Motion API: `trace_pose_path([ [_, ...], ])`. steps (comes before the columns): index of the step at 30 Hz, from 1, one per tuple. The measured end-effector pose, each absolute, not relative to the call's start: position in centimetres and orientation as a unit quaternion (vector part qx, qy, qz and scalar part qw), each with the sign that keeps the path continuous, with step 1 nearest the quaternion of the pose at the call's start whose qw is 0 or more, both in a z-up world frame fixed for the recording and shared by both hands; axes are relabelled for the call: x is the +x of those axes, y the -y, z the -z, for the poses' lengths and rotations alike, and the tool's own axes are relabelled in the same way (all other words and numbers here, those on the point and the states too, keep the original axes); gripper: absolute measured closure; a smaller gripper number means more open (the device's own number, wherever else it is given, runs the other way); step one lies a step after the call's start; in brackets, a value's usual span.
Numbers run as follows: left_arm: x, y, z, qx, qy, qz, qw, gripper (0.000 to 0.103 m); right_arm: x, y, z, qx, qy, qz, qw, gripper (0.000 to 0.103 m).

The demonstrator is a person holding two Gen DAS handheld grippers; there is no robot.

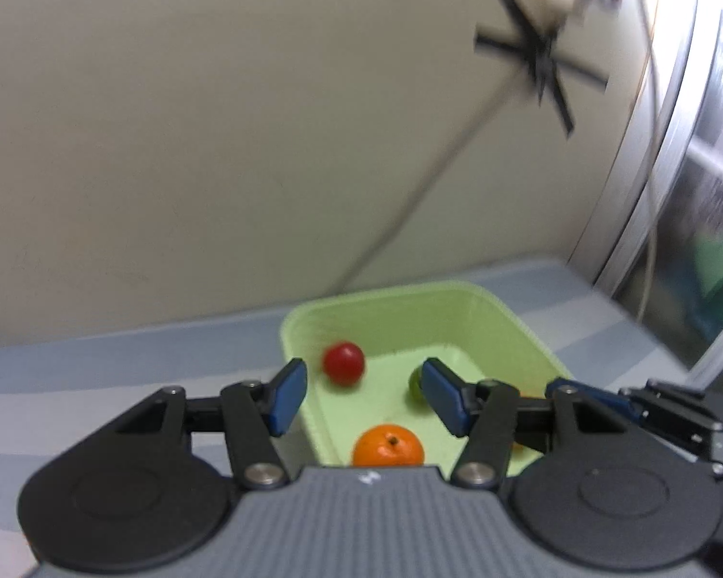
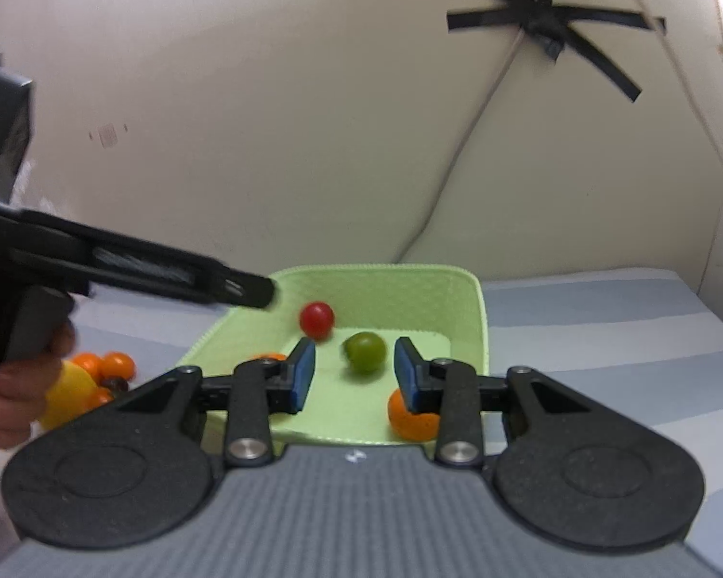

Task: Organize fruits
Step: 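Drop both tomatoes into the green basket and open both tools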

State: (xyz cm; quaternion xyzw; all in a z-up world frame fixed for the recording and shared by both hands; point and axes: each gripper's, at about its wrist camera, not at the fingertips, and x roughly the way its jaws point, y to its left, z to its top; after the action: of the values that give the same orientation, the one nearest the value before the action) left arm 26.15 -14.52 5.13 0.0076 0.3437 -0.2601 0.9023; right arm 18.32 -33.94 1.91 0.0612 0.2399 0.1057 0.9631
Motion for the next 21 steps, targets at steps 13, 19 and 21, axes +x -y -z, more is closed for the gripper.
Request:
trace_pose_path([
  [13,15.5,-1.8,-5.0,-0.052,-0.298,0.192,0.934,0.048,11.9,27.2,-2.2,0.064,-0.242,-0.221,0.943,0.063],
  [19,14.2,-3.3,-2.3,-0.034,-0.316,0.194,0.928,0.044,14.1,23.7,0.2,0.049,-0.27,-0.227,0.934,0.062],
  [21,14.4,-2.5,-1.8,-0.019,-0.316,0.197,0.928,0.04,14.8,23.2,0.7,0.053,-0.281,-0.228,0.931,0.062],
])
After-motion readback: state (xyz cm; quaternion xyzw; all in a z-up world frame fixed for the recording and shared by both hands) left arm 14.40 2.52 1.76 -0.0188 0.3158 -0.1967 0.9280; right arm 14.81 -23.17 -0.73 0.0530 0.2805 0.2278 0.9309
